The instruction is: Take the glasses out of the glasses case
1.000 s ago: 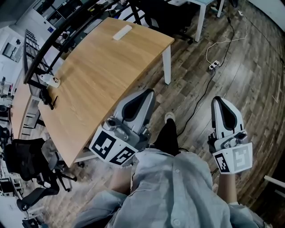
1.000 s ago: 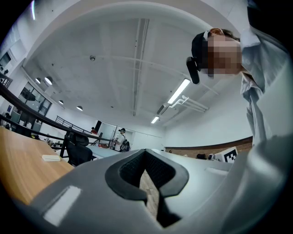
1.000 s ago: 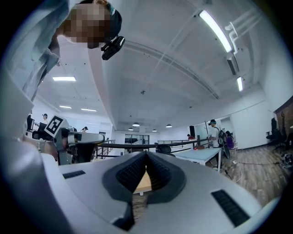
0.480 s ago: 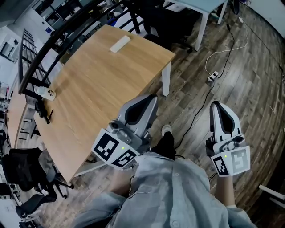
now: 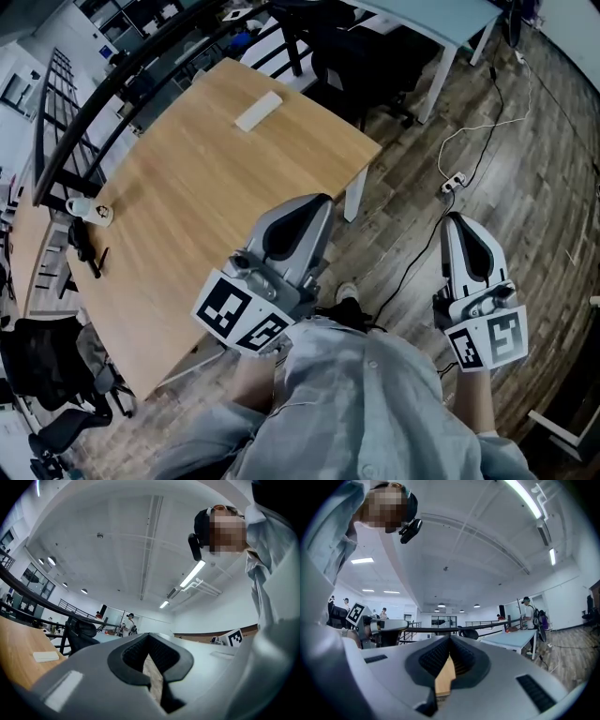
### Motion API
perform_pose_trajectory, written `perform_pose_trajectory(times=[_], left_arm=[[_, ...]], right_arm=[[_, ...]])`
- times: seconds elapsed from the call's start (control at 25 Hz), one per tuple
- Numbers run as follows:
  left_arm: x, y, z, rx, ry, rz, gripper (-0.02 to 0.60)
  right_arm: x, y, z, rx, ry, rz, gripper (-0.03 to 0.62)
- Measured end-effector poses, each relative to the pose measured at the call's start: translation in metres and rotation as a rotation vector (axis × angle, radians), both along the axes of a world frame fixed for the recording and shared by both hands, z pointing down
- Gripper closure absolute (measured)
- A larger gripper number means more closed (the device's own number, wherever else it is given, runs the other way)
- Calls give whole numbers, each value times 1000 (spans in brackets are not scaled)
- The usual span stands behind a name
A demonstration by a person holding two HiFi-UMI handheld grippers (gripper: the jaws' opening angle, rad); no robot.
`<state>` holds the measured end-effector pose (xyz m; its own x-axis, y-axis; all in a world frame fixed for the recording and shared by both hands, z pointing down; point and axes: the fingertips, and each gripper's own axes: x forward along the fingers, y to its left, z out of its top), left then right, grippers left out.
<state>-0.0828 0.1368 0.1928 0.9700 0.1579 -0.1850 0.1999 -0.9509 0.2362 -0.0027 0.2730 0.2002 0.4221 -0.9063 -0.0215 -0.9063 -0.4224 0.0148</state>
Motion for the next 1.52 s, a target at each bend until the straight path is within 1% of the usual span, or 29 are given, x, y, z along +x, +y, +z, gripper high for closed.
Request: perform_pose_trajectory(times=[0.24, 0.4, 0.56, 0.8, 0.96, 1.16, 1.28, 1.52], left_arm=[[32, -39, 2, -4, 9, -39, 578], [46, -62, 7, -3, 1, -63, 578], [52, -77, 13, -18, -10, -92, 578], [50, -92, 16, -17, -18, -158, 578], [47, -103, 17, -6, -28, -202, 578], [48, -120, 15, 16, -33, -265, 578], [54, -128, 10, 37, -31, -299, 577], [76, -145, 13, 38, -54, -375, 578]], right_arm=[[41, -40, 2, -13, 21, -49, 592], [59, -68, 7, -24, 15, -83, 592], [68, -84, 8, -27, 16, -105, 592], [75, -95, 16, -33, 3, -144, 592], [82, -107, 21, -27, -6, -174, 592], [90, -129, 25, -15, -6, -238, 592], [101, -140, 24, 1, -4, -264, 592], [134, -172, 26, -8, 6, -344, 592]])
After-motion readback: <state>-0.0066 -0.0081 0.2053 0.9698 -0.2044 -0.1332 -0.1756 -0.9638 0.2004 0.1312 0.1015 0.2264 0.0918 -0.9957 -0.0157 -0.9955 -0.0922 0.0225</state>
